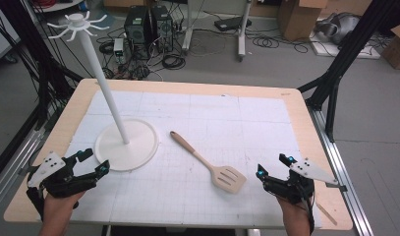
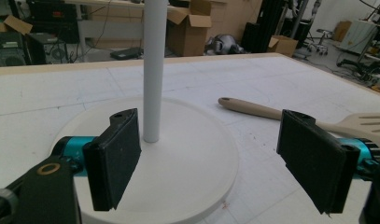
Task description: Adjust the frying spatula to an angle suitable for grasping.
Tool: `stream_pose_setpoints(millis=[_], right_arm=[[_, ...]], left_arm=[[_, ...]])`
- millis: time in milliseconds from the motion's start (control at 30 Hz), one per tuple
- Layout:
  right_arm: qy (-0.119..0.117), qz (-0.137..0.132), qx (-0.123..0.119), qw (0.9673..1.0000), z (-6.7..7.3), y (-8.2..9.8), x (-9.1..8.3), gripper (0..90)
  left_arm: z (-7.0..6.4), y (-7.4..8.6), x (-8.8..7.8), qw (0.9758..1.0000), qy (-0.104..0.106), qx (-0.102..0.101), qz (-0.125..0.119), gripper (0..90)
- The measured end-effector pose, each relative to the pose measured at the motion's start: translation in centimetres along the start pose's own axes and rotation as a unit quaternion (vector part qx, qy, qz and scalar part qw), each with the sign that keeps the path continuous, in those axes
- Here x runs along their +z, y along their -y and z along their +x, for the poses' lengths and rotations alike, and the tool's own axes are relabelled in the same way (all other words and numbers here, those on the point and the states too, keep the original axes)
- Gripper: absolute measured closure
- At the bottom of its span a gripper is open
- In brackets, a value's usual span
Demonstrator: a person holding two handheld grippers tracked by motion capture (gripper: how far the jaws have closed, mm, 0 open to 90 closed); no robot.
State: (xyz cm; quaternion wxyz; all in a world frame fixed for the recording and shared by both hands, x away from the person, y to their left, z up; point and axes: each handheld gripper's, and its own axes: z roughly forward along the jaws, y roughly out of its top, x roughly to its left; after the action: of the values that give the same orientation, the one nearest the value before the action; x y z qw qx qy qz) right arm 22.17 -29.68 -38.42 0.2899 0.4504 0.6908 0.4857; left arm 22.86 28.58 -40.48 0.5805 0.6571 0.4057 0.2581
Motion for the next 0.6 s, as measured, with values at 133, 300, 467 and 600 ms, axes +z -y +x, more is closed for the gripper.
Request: stream_pose_setpoints(millis=[133, 300, 467, 600], right_arm=[[-0.005, 0.001, -0.006, 1.0, -0.07, -0.01, 0.29, 15.9], [-0.009, 0.0, -0.002, 1.0, -0.12, 0.07, 0.43, 15.9], [-0.013, -0.001, 0.002, 0.9999, 0.05, -0.01, 0.26, 15.9], [-0.017, 0.003, -0.006, 0.9998, 0.47, -0.23, 0.57, 15.9]], left_arm=[[0.13, 0.03, 0.03, 0.9999, -0.009, -0.005, 0.0, 22.0], [0.13, 0.11, 0.05, 0.9999, -0.011, -0.007, 0.002, 22.2], [0.16, 0.11, -0.21, 0.9999, -0.014, -0.007, 0.0, 22.4], [0.18, 0.09, -0.37, 0.9999, -0.012, -0.006, -0.001, 22.4]])
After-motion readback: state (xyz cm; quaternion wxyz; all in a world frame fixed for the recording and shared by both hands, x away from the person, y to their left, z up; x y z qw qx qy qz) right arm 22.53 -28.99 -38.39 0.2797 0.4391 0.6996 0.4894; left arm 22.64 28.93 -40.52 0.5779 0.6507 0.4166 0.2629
